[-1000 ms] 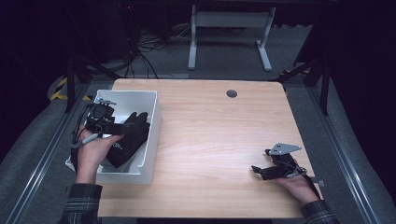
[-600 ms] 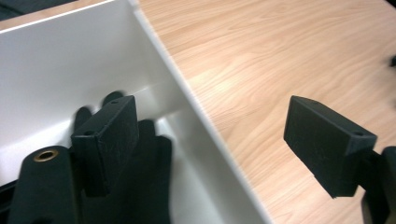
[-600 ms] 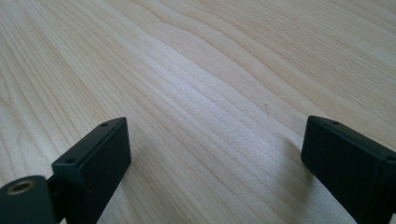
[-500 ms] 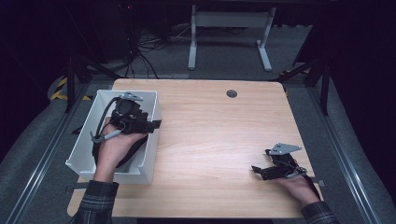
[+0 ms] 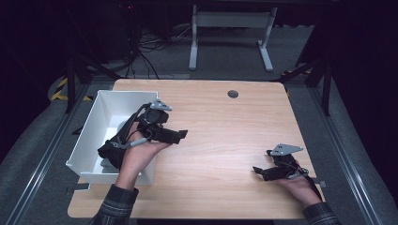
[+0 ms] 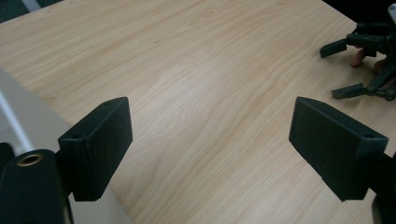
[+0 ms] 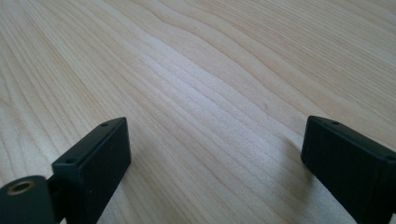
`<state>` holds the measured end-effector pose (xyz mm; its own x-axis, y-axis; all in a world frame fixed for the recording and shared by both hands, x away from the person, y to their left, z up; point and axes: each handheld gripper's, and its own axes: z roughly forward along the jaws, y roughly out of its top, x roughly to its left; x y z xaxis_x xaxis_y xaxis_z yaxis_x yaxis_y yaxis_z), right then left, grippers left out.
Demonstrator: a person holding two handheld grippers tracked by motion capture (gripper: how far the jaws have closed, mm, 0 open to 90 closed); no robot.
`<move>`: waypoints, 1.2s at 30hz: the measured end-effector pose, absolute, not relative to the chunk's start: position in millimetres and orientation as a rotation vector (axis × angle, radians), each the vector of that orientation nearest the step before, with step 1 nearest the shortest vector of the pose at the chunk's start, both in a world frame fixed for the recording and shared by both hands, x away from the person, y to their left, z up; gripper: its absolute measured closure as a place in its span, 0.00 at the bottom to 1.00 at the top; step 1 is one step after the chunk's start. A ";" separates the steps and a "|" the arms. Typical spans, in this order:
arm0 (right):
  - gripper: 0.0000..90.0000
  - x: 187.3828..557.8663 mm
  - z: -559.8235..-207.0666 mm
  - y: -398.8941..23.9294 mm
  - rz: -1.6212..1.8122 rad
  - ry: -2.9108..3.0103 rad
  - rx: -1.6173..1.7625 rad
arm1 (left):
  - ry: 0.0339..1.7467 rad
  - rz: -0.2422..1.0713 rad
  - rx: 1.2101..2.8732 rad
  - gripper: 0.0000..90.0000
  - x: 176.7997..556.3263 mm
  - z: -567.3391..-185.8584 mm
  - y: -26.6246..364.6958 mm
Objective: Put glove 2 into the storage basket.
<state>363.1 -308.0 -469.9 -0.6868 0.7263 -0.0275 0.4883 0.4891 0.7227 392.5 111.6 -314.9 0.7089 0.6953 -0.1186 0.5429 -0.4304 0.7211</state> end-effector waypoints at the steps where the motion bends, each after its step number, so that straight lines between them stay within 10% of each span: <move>1: 0.09 363.1 -469.9 -308.0 1.013 2.409 1.021 | 0.933 0.251 2.147 0.16 391.4 -317.2 108.0; 36: 0.09 362.1 -470.0 -308.6 1.013 2.409 1.021 | 0.785 0.201 2.306 0.08 357.5 -446.2 33.8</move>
